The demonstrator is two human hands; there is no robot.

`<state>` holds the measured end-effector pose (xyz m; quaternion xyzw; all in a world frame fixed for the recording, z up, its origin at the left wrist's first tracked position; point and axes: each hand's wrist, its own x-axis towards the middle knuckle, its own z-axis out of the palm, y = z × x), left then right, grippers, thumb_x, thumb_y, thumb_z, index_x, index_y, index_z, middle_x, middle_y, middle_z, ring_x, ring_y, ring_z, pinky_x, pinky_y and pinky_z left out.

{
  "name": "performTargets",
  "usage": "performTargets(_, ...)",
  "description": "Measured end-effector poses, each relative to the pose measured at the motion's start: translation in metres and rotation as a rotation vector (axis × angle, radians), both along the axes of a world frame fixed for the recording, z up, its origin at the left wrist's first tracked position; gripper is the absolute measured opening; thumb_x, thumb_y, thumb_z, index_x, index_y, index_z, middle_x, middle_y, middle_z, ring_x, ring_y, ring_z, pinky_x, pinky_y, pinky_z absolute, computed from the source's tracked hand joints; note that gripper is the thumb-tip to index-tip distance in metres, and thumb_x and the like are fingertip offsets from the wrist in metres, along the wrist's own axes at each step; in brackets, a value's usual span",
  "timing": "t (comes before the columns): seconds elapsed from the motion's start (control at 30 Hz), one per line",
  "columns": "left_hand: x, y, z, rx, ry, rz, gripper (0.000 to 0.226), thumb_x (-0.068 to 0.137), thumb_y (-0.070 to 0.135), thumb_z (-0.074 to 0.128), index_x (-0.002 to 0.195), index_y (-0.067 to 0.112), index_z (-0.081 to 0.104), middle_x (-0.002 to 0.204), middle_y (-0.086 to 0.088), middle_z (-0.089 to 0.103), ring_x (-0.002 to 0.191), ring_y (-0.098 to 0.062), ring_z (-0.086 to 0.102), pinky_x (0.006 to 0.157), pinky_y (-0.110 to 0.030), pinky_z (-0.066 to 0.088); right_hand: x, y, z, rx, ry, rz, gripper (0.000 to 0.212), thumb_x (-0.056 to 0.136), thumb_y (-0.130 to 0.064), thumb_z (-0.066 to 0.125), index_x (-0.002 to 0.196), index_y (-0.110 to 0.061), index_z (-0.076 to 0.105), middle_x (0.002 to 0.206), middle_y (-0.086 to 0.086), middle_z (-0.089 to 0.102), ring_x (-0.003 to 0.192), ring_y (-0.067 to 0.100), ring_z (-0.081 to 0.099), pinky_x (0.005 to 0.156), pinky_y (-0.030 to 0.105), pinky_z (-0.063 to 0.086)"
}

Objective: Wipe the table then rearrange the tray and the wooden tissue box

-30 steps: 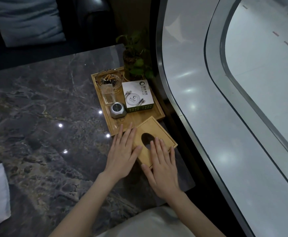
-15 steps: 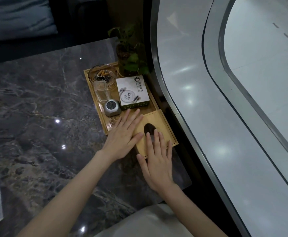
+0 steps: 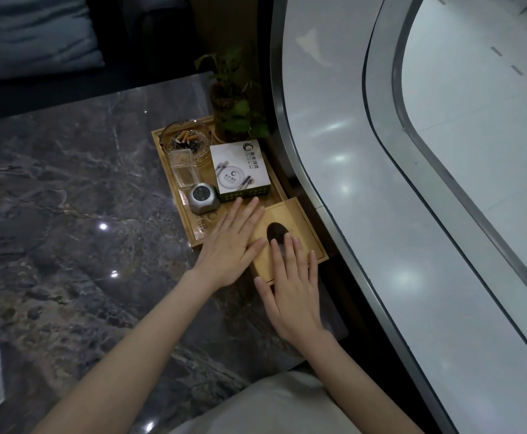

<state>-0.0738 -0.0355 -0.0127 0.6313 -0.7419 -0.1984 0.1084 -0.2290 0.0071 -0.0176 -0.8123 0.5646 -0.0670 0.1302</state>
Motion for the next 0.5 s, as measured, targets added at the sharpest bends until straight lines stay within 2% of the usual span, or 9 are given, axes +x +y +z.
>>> performTargets(0.1, -0.004, 0.002, 0.004, 0.048, 0.054, 0.038, 0.059, 0.094, 0.046, 0.024, 0.145, 0.026, 0.004, 0.157, 0.007, -0.003, 0.143, -0.011, -0.008, 0.113, -0.028, 0.0, -0.001, -0.001, 0.003, 0.005, -0.023, 0.01, 0.065, 0.094, -0.053, 0.007, 0.146, -0.015, 0.017, 0.156, 0.009, 0.015, 0.145, 0.02, 0.004, 0.116, 0.04, -0.004)
performTargets(0.17, -0.008, 0.005, 0.007, 0.06, 0.057, 0.073, 0.058, 0.095, 0.044, 0.023, 0.145, 0.026, 0.003, 0.157, 0.006, -0.005, 0.143, -0.012, -0.008, 0.112, -0.028, 0.0, -0.001, -0.002, 0.006, -0.012, -0.064, -0.003, 0.061, 0.096, -0.049, 0.011, 0.144, -0.015, 0.026, 0.154, 0.008, 0.025, 0.144, 0.019, 0.011, 0.115, 0.039, 0.0)
performTargets(0.23, -0.013, 0.009, 0.01, 0.068, 0.046, 0.1, 0.057, 0.095, 0.043, 0.021, 0.146, 0.025, 0.002, 0.157, 0.005, -0.006, 0.143, -0.013, -0.008, 0.113, -0.029, 0.0, 0.0, -0.005, 0.011, -0.043, -0.11, -0.037, 0.053, 0.096, -0.043, 0.023, 0.138, -0.014, 0.039, 0.147, 0.006, 0.041, 0.141, 0.019, 0.024, 0.115, 0.037, 0.009)
performTargets(0.3, -0.015, 0.012, 0.016, 0.07, 0.079, 0.135, 0.055, 0.096, 0.041, 0.021, 0.146, 0.022, 0.008, 0.157, 0.003, -0.001, 0.143, -0.013, -0.004, 0.113, -0.029, 0.0, 0.001, -0.009, 0.018, -0.069, -0.153, -0.062, 0.046, 0.093, -0.036, 0.033, 0.129, -0.014, 0.051, 0.137, 0.005, 0.054, 0.133, 0.02, 0.039, 0.11, 0.039, 0.025)
performTargets(0.37, -0.012, 0.014, 0.025, 0.055, 0.185, 0.213, 0.05, 0.096, 0.037, 0.028, 0.143, 0.019, 0.023, 0.156, 0.0, 0.012, 0.143, -0.015, 0.009, 0.113, -0.029, 0.008, 0.003, -0.016, 0.028, -0.049, -0.23, -0.066, 0.038, 0.091, -0.03, 0.039, 0.119, -0.014, 0.06, 0.126, 0.005, 0.061, 0.122, 0.02, 0.049, 0.103, 0.039, 0.037)
performTargets(0.4, -0.011, 0.013, 0.029, 0.057, 0.256, 0.255, 0.047, 0.096, 0.034, 0.032, 0.139, 0.016, 0.034, 0.153, -0.001, 0.023, 0.141, -0.017, 0.02, 0.112, -0.029, 0.016, 0.005, -0.021, 0.034, 0.024, -0.319, -0.074, 0.033, 0.091, -0.026, 0.044, 0.115, -0.013, 0.062, 0.121, 0.004, 0.063, 0.115, 0.018, 0.052, 0.1, 0.037, 0.041)
performTargets(0.43, -0.008, 0.013, 0.036, 0.084, 0.318, 0.301, 0.043, 0.095, 0.031, 0.037, 0.133, 0.014, 0.044, 0.146, -0.002, 0.037, 0.134, -0.017, 0.033, 0.107, -0.028, 0.025, 0.008, -0.026, 0.041, 0.121, -0.436, -0.093, 0.028, 0.091, -0.022, 0.047, 0.112, -0.013, 0.063, 0.115, 0.003, 0.064, 0.108, 0.014, 0.055, 0.096, 0.034, 0.045)
performTargets(0.5, 0.004, 0.01, 0.053, 0.122, 0.395, 0.388, 0.033, 0.093, 0.027, 0.044, 0.119, 0.012, 0.058, 0.12, -0.005, 0.059, 0.107, -0.013, 0.053, 0.088, -0.023, 0.039, 0.02, -0.039, 0.061, 0.323, -0.628, -0.156, 0.022, 0.092, -0.018, 0.049, 0.108, -0.014, 0.063, 0.103, -0.002, 0.065, 0.093, 0.006, 0.056, 0.086, 0.026, 0.048)
